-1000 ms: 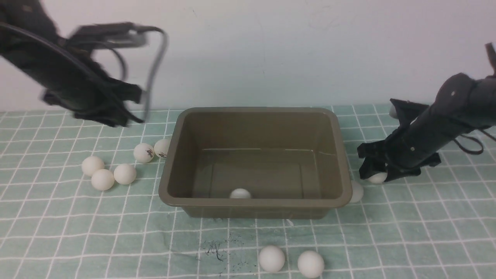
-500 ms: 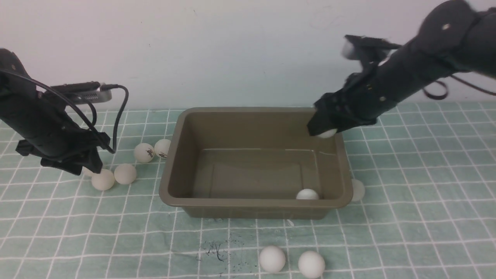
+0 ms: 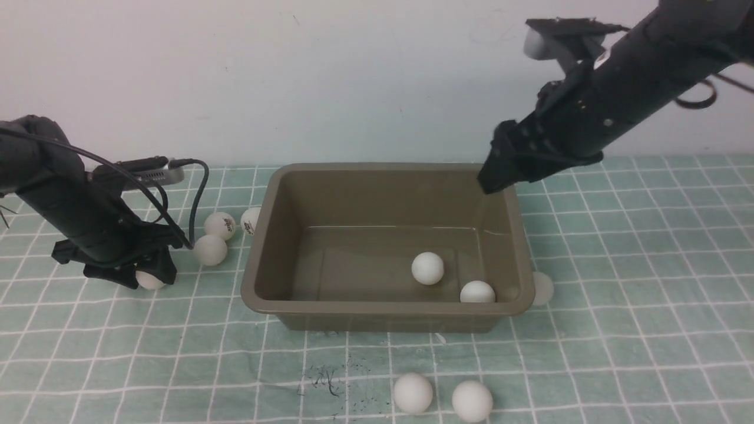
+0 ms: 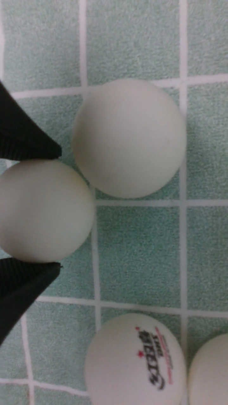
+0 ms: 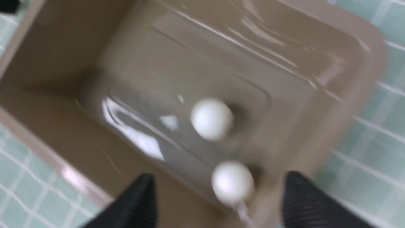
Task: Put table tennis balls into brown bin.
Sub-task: 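Reach for and grasp a ping pong ball on the table beside the basket, then drop the ball into the bin, then reach for and grasp a ping pong ball on the table, then release the ping pong ball into the bin and lift the gripper away, then reach for and grasp a ping pong ball on the table beside the basket, then drop the ball into the bin, then reach for and grasp a ping pong ball on the table, then release the ping pong ball into the bin and lift the gripper away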
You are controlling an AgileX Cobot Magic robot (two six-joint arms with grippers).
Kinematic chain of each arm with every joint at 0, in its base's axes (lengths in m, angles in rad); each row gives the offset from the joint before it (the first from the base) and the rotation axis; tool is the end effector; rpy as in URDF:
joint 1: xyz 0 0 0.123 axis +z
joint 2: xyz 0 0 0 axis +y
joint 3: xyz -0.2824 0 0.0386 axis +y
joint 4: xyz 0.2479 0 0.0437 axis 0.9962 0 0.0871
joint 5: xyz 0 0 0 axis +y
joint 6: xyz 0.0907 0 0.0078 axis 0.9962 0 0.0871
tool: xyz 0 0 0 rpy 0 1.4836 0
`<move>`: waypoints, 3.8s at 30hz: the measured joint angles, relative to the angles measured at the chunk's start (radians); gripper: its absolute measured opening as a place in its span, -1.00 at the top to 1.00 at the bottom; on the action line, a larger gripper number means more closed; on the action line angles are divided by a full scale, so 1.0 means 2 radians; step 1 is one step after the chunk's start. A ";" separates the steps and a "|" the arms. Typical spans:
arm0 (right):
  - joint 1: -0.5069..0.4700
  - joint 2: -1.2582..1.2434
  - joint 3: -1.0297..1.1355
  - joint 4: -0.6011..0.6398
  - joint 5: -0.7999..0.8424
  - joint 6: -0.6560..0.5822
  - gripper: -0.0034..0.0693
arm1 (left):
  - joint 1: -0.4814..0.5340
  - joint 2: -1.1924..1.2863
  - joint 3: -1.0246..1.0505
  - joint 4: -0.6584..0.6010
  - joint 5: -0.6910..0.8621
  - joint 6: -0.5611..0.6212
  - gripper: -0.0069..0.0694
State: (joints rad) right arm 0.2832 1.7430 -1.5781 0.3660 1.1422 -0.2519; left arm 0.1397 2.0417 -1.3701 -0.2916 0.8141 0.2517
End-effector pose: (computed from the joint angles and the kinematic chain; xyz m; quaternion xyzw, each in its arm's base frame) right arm 0.3467 0.1318 0.3170 -0.2120 0.9458 0.1788 0.1689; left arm 0.3995 0.0369 0.1497 -0.0350 0.9892 -0.0951 0.1056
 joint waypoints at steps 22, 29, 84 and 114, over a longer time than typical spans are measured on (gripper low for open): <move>-0.037 0.081 0.157 -0.043 -0.141 0.063 -0.67 | -0.166 -0.118 0.000 -0.087 0.029 0.022 -0.26; -0.037 0.116 0.155 -0.010 -0.177 0.045 -0.51 | -0.182 -0.101 -0.008 -0.074 0.008 0.015 -0.74; 0.148 -0.003 0.295 -0.024 -0.188 0.025 -0.65 | -0.140 -0.025 -0.149 -0.060 0.114 0.084 -0.20; 0.120 -0.036 0.122 -0.092 -0.191 0.092 -0.55 | -0.079 0.113 -0.231 0.002 0.163 0.015 -0.50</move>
State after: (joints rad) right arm 0.5239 1.6710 -1.3348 0.1811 0.7610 -0.0682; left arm -0.0191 2.2678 -1.8314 -0.2874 1.1409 0.2824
